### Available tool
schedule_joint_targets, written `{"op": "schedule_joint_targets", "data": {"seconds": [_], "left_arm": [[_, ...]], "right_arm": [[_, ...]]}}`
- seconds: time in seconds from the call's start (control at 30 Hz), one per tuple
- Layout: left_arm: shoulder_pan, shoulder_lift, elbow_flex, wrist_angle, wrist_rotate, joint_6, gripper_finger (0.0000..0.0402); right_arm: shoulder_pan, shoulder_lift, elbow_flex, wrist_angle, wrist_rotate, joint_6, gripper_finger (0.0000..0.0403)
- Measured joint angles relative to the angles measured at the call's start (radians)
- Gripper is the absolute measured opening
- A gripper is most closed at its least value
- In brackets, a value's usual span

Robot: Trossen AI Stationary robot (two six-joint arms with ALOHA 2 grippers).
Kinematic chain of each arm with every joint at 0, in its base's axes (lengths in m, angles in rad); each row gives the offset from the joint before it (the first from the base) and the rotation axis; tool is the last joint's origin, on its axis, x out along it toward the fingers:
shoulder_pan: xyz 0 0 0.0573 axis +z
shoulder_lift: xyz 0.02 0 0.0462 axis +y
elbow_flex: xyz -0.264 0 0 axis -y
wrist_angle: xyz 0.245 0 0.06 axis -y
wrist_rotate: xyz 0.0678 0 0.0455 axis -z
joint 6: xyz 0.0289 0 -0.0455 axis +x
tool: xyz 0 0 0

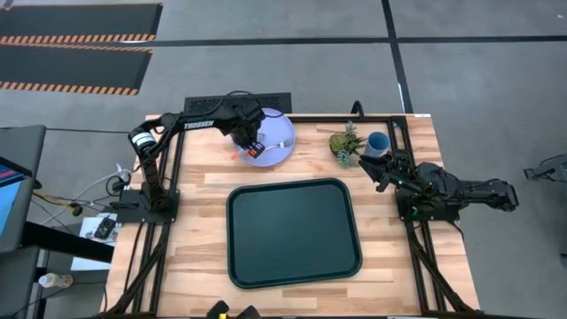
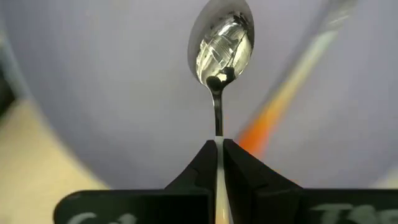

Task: Pick and place plate/cup/fork/spoon on tray
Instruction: Put the orange spoon on the bottom left of the black tray

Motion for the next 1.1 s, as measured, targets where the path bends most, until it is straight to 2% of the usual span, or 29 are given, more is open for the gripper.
{"op": "schedule_joint_targets", "data": {"seconds": [0.13,0.23,0.37,0.5,0.63,0.93,1.1], "left_arm": [[0.007,-0.048,0.056,0.014,0.262,-0.085,0.0000],[0.007,-0.110,0.070,0.084,0.454,-0.152,0.0000],[-0.005,-0.188,0.049,0.306,0.725,-0.280,0.0000],[-0.039,-0.212,0.022,0.515,0.888,-0.394,0.0000],[-0.093,-0.210,0.013,0.673,0.936,-0.486,0.0000],[-0.213,-0.209,0.013,1.023,0.954,-0.686,0.0000],[-0.246,-0.209,0.013,1.087,0.926,-0.745,0.0000]], "right_arm": [[0.000,0.000,0.000,0.000,0.000,0.041,0.0188],[0.000,0.000,0.000,0.001,-0.001,0.059,0.0188],[0.000,0.000,0.000,0.016,0.000,0.039,0.0188],[0.000,0.032,0.002,0.077,0.008,0.031,0.0188],[0.000,0.104,0.002,0.176,0.024,0.022,0.0188],[0.000,0.330,0.008,0.466,0.025,-0.022,0.0188],[-0.007,0.468,0.132,0.524,0.025,-0.143,0.0188]]}}
